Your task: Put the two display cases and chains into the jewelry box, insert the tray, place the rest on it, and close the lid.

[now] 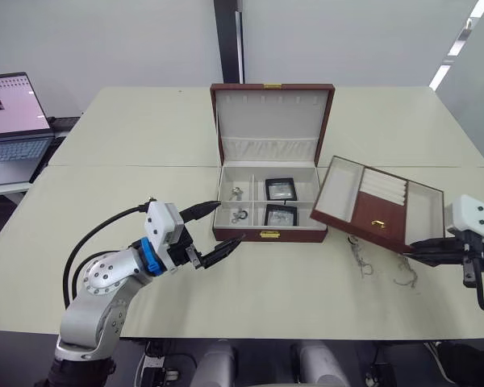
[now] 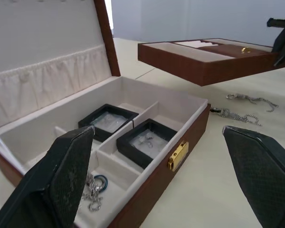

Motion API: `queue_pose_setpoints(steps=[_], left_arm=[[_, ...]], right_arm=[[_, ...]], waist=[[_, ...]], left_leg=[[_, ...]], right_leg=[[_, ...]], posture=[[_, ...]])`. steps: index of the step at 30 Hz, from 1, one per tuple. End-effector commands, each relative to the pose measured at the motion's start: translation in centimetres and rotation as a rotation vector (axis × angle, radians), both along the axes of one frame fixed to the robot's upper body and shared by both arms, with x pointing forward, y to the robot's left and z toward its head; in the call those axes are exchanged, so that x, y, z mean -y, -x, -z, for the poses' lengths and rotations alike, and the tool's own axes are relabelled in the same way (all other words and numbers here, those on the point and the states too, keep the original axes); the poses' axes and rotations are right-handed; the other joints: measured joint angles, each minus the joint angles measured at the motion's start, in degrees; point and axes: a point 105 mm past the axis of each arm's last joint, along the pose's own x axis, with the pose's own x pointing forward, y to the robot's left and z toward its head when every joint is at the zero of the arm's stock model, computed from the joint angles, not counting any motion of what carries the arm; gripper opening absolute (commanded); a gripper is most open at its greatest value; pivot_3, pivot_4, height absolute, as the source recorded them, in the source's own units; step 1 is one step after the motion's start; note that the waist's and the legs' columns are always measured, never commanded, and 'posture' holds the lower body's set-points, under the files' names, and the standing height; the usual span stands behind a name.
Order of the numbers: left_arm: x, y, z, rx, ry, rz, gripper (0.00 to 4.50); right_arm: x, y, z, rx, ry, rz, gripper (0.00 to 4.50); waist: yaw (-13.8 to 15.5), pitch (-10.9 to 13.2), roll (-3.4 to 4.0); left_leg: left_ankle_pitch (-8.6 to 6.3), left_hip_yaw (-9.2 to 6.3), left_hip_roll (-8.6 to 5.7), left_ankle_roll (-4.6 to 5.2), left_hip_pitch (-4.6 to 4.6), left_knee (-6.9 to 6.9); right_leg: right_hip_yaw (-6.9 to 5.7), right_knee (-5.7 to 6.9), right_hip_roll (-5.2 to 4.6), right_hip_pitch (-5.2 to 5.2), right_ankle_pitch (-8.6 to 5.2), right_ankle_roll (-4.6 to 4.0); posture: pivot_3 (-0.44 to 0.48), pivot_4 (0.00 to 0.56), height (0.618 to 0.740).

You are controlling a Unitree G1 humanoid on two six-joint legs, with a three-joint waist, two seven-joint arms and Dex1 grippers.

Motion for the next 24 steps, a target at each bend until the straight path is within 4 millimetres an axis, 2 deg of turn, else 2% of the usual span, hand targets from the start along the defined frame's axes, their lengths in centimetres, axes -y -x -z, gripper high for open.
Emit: queue_pose_setpoints(steps=[1, 4, 12, 24], left_arm=[[-0.5, 0.6, -1.4, 0.056, 0.008, -0.023, 4.5], [-0.9, 0.7, -1.3, 0.051, 0.009, -0.048, 4.5], [-2.5, 1.5, -1.3, 0.042, 0.032, -0.174, 4.5], [-3.3, 2.8, 0.2, 0.018, 0.046, -0.279, 4.5]], right_arm=[[-1.3, 0.1, -1.7, 0.071, 0.012, -0.055, 0.01], [-2.5, -0.2, -2.0, 0.086, 0.004, -0.108, 0.01], [-7.3, -2.2, -2.5, 0.139, -0.006, -0.283, 0.01], [-11.3, -6.2, -1.6, 0.12, 0.046, -0.284, 0.01]], waist=[[0.05, 0.01, -0.03], [0.05, 0.03, -0.04], [-0.22, 0.1, -0.15], [0.0, 0.18, -0.3]], left_leg=[[0.0, 0.01, -0.01, 0.0, 0.0, 0.0], [-0.01, -0.01, 0.0, 0.01, -0.01, -0.02], [-0.01, 0.0, 0.05, 0.01, 0.01, -0.06], [0.0, -0.08, 0.04, 0.0, -0.08, -0.06]], right_leg=[[0.0, -0.02, 0.0, 0.01, 0.01, 0.01], [-0.02, -0.03, 0.0, -0.01, 0.01, 0.01], [-0.03, -0.03, 0.04, -0.06, 0.0, 0.0], [-0.09, -0.07, -0.03, -0.12, 0.01, 0.0]], posture=[[0.0, 0.15, 0.74], [0.0, 0.15, 0.74], [0.0, 0.15, 0.74], [0.0, 0.15, 0.74]])
